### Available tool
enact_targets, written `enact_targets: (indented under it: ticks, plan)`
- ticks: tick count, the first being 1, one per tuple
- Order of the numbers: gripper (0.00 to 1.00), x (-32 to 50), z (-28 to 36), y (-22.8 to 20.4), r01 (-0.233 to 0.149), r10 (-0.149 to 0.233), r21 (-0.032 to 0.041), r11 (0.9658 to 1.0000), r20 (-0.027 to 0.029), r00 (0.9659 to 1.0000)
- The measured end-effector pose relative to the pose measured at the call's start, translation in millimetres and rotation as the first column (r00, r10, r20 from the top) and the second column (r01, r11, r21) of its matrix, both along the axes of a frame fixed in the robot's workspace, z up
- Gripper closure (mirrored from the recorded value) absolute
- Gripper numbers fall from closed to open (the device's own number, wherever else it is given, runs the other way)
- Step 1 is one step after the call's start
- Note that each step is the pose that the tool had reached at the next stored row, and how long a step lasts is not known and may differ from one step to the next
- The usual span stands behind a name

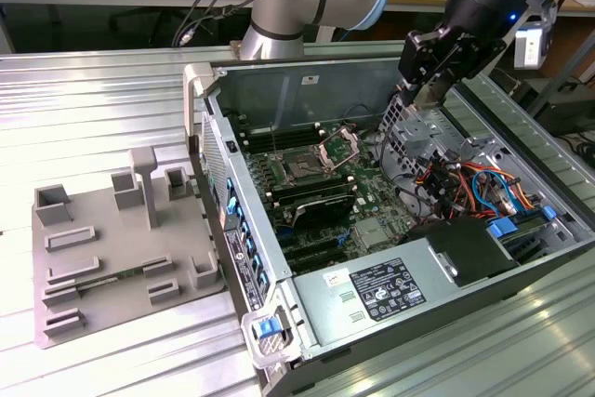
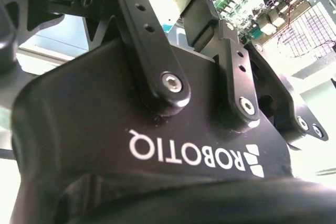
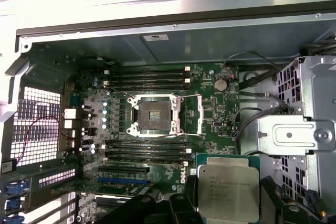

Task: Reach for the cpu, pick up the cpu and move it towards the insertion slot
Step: 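Pick up the cpu and move it towards the insertion slot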

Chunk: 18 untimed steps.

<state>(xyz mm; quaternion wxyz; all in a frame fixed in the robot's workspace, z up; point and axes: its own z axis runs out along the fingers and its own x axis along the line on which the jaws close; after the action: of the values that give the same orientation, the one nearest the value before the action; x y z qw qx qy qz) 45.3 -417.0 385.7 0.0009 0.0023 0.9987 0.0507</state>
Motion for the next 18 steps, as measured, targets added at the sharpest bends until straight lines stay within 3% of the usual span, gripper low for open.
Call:
enact_targets:
  ticks: [18]
  plan:
    - [0.45,8.8,-1.3,0.0,0.0,0.0,0.0,1.0,0.0,1.0]
